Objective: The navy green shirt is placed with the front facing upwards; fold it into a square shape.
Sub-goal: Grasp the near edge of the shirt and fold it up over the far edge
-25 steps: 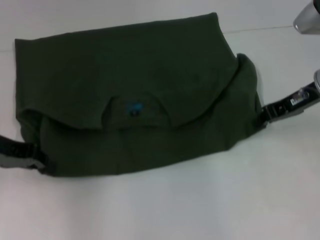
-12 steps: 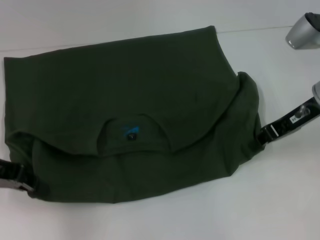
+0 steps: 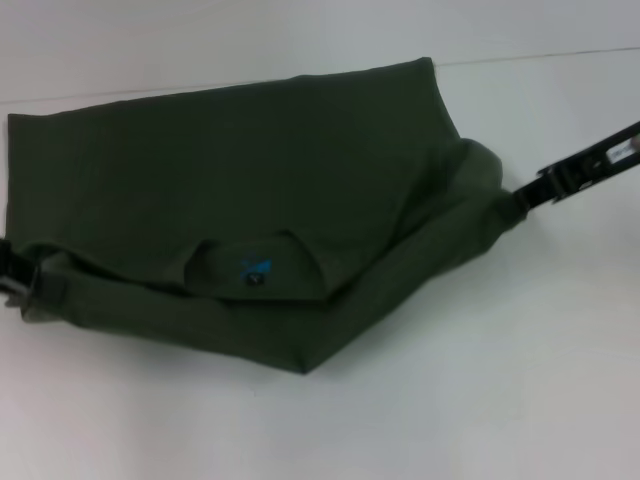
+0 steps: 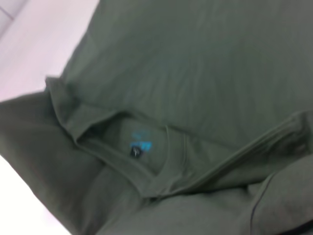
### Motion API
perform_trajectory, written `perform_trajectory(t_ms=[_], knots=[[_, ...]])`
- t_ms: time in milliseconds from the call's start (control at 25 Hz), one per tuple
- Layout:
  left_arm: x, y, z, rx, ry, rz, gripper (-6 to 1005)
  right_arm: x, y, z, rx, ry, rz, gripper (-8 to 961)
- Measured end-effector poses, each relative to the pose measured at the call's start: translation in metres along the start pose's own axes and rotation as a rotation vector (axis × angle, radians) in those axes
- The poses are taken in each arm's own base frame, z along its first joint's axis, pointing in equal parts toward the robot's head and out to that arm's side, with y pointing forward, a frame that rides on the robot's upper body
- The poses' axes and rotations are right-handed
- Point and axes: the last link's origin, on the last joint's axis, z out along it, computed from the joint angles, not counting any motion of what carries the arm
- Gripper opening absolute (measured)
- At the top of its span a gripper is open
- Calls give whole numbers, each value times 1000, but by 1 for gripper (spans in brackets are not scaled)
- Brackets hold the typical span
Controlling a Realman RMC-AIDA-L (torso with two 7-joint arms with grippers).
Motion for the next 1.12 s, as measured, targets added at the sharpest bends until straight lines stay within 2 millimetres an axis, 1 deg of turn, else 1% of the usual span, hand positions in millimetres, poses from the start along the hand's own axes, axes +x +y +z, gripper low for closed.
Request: perform_trajectory(t_ms=[200,560,840,960,1120], knots=[[10,3,-11,7,62,14,9,-5,-3,-22,-12,-88,8,21],[19,4,-38,22,183,2,11,-7,-11,-42,-20,-182,30,20],[18,1,-41,32,188,-8,9,-6,-13,-50,-26,-208,37,21],[17,1,-40,35,181,-10,9,-5,-12,-47,-34,-202,35,21],[12,-2,-35,34,160,-17,10,1,-9,-43,-56,-177,34,21]])
